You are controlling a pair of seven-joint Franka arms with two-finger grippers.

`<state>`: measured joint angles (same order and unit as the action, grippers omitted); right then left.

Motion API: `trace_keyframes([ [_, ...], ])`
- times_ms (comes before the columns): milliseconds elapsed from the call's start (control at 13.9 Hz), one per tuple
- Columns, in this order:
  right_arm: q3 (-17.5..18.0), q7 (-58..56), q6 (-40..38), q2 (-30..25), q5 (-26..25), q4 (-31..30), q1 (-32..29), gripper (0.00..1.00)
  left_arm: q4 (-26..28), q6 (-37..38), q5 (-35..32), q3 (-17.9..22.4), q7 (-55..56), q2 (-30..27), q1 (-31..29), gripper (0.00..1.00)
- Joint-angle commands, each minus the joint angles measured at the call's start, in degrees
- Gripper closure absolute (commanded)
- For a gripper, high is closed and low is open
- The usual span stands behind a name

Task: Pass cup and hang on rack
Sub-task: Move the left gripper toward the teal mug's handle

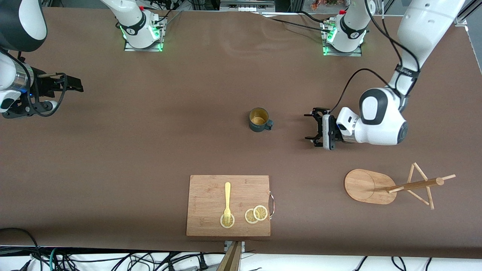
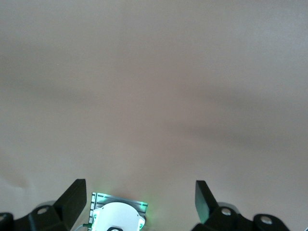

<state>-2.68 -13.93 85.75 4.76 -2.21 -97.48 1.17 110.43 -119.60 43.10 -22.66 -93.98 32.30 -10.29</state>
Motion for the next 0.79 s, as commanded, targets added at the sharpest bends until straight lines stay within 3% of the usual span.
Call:
trace_keyframes([
  [0,1.36,-1.10,0.21,-1.86,-0.86,-1.75,-1.35,0.00,-0.66,-2.91,7.50,-2.74,-13.65,5.21,-0.87,0.00],
  [287,1.45,-2.76,0.38,-1.25,-0.95,-1.56,-1.35,0.01,-1.27,-4.41,11.21,-2.83,-26.49,9.70,-0.08,0.00],
  [717,1.09,-2.69,13.11,5.95,-0.86,1.94,-2.05,0.01,-2.76,-4.41,24.38,-2.92,-48.82,16.29,4.49,0.00],
])
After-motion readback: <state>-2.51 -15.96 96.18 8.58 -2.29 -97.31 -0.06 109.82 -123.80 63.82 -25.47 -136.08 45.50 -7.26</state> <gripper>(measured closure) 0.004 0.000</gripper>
